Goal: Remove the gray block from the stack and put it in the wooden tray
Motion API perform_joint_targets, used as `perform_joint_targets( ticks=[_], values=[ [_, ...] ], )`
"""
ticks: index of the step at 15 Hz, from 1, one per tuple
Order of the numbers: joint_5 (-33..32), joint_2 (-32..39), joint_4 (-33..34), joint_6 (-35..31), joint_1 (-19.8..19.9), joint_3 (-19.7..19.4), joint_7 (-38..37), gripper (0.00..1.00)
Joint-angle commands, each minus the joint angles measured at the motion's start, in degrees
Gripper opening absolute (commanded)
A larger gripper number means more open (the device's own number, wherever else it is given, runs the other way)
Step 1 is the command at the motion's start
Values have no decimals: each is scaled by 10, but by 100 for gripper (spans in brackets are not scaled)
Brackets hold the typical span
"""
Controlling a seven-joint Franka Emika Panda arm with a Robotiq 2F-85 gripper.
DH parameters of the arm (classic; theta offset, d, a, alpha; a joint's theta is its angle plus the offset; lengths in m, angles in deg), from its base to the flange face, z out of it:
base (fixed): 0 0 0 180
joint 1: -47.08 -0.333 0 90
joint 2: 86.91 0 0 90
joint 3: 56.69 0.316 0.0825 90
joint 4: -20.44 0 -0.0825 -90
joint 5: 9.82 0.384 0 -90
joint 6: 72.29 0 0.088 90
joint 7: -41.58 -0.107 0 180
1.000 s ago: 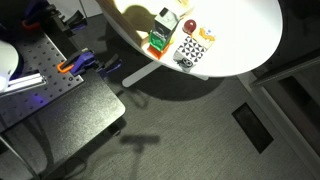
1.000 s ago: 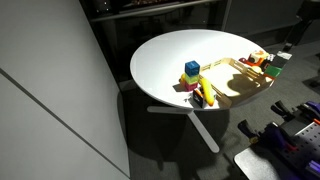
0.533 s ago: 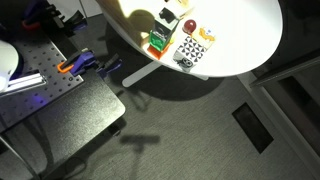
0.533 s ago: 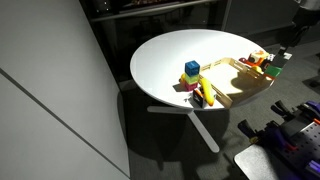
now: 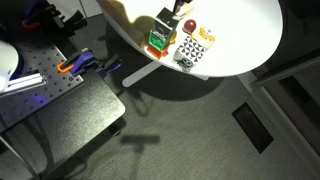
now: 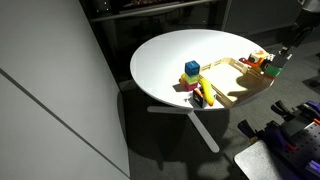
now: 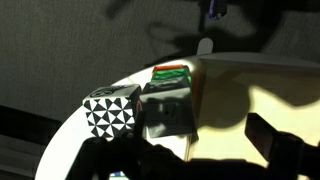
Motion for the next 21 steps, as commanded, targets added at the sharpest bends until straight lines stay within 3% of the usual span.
perform_joint_targets(
  ticks=[1, 21],
  values=[
    [-23, 24, 14, -20, 13, 6, -21, 100],
    [-8, 47, 13, -50, 13, 8, -3, 100]
  ],
)
